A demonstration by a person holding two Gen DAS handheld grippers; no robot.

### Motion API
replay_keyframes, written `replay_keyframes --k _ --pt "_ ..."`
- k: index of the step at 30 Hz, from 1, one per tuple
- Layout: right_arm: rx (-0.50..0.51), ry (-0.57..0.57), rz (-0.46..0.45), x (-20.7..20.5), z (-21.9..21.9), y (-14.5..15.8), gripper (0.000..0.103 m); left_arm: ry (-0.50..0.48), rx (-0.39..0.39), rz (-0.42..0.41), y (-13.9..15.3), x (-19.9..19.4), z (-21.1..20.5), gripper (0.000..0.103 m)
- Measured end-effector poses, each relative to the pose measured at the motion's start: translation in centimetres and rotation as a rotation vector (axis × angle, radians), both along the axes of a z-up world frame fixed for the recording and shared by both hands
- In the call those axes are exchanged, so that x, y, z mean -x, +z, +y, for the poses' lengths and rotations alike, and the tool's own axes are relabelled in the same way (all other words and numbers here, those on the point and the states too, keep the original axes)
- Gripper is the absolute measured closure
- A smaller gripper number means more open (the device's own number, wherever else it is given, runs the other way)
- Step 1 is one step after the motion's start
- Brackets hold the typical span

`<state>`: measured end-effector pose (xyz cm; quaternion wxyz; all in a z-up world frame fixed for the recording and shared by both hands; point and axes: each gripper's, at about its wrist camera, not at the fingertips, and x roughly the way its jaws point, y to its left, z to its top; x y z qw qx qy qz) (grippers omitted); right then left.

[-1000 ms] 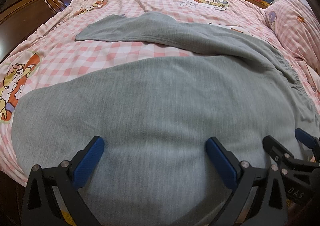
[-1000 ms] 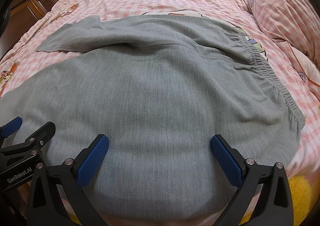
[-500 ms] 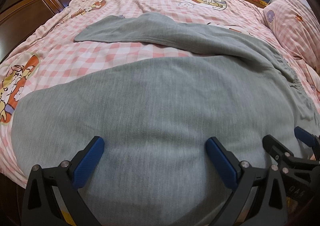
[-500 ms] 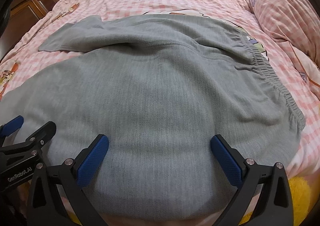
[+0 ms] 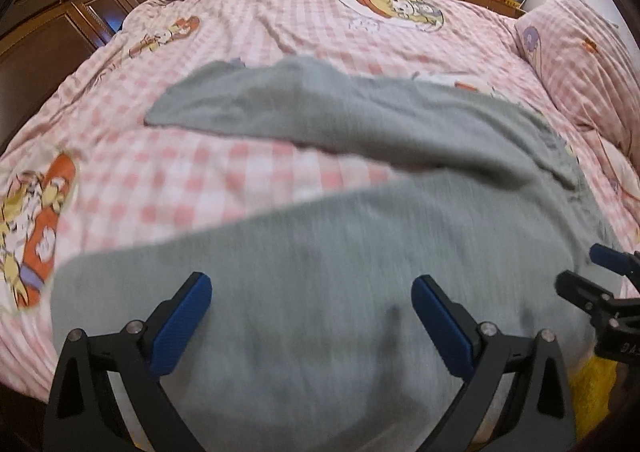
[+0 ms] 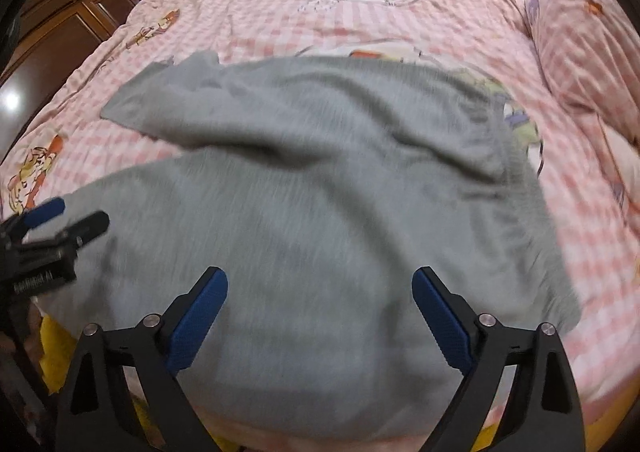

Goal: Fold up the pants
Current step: 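Grasp the pants leg edge with the left gripper while the right gripper grasps the ribbed cuff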

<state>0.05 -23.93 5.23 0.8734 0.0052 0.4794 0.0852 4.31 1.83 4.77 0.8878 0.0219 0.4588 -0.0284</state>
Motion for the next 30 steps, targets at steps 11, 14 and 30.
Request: replay_keyframes --k 11,14,30 --pt "0.009 -0.042 -0.012 -6.4 -3.6 1.3 0.007 0.022 0.026 -0.011 2.9 -8.4 0.7 0.001" --pt "0.026 -0.053 -0.017 -8.5 -4.5 1.4 0.007 0.011 0.011 -0.003 2.9 -10.8 0.3 0.001" --pt "0.073 -0.007 0.016 -20.2 -8.0 0.7 0.007 0.062 0.025 0.109 0.5 -23.0 -0.8 0.001"
